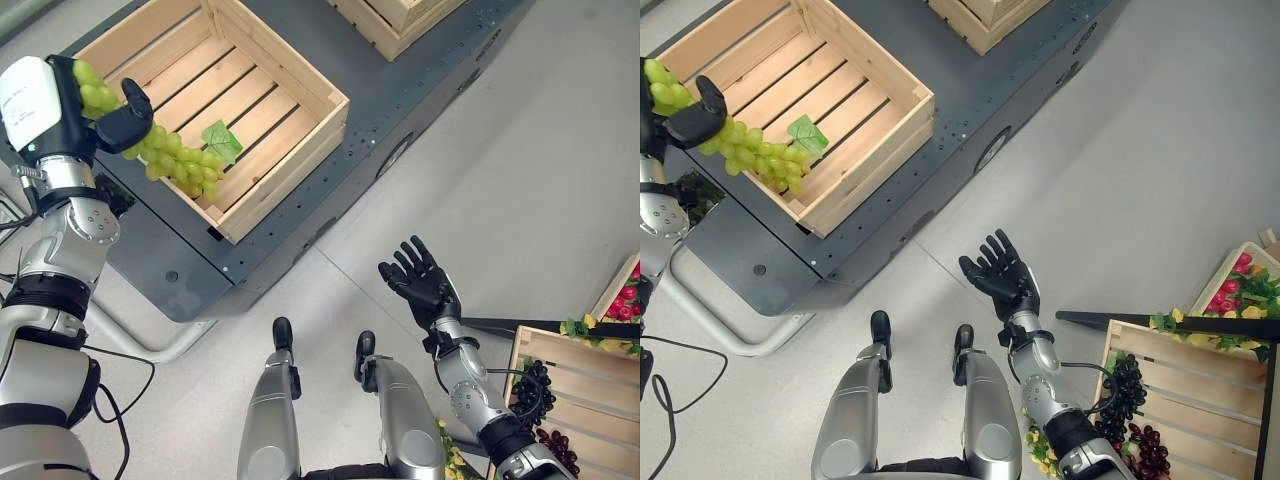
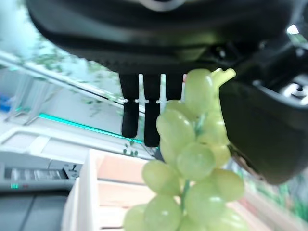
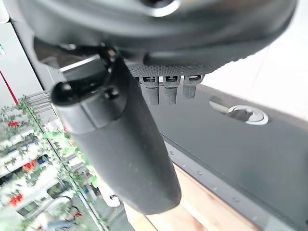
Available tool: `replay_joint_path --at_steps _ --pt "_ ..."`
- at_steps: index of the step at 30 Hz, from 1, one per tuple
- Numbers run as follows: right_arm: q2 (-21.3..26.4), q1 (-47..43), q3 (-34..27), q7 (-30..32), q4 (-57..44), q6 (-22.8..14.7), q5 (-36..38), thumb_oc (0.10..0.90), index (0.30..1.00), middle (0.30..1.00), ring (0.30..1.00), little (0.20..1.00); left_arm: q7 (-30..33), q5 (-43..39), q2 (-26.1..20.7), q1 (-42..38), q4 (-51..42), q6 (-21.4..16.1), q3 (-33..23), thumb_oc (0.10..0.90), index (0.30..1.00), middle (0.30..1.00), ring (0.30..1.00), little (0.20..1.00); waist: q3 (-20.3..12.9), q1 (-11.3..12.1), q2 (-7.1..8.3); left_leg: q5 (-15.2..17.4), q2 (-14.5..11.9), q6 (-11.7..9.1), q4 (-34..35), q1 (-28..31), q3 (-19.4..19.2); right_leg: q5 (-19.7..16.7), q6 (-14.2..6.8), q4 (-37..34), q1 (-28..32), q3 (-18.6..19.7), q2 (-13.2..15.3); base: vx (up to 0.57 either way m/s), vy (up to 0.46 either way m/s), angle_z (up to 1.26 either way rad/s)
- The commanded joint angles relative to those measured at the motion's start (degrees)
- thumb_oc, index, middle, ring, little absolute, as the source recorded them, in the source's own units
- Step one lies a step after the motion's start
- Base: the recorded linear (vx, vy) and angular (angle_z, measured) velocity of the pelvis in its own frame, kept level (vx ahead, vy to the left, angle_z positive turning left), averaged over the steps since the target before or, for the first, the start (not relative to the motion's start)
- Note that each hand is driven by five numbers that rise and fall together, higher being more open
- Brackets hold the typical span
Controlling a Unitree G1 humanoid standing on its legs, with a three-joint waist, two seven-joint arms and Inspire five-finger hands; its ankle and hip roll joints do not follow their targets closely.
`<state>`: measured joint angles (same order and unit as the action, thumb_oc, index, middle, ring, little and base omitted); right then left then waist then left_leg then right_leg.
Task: Pick up the fruits from the basket on one side to the basket on the other side
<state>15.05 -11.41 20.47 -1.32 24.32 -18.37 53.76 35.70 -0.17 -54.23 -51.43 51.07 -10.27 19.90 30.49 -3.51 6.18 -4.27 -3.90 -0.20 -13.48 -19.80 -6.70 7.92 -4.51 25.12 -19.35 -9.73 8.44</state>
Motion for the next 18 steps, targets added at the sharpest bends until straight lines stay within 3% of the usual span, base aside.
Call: replay_joint_path --at_steps 1,8,18 --pt "1.85 0.68 -4.38 0.43 -8.3 -3.36 -4.89 0.8 0.9 0.9 0.9 0.9 6.88 -10.32 -0.59 -3.44 -4.43 -5.26 -10.44 0.4 0.3 0.3 0.3 0.3 -1.59 0.05 -4.12 11.73 2.73 1.18 -5.42 7.57 -1.72 -4.94 -0.98 -2.82 3.34 0.74 1.73 0.04 -0.009 -0.01" --pt "2.52 2.18 -2.91 -0.58 -8.73 -4.2 -8.83 0.8 0.9 0.9 0.9 0.9 3.86 -22.02 2.83 -2.07 -6.73 -10.7 -13.74 0.4 0.3 0.3 0.3 0.3 -4.67 -0.47 -5.0 11.64 3.13 0.89 -2.75 11.34 -1.62 -3.98 -1.01 -5.29 7.04 0.56 2.38 0.05 -0.023 -0.02" --pt "4.01 2.59 -0.69 -6.39 -12.83 -5.67 -12.26 0.8 0.9 0.9 0.9 0.9 -3.74 -22.5 3.31 -0.1 -11.53 -14.59 -10.69 0.4 0.3 0.3 0.3 0.3 -12.1 -0.56 -7.03 9.31 3.13 -0.63 5.25 18.57 -0.16 -4.61 -1.44 -13.59 15.79 -0.27 1.93 0.08 -0.064 0.0"
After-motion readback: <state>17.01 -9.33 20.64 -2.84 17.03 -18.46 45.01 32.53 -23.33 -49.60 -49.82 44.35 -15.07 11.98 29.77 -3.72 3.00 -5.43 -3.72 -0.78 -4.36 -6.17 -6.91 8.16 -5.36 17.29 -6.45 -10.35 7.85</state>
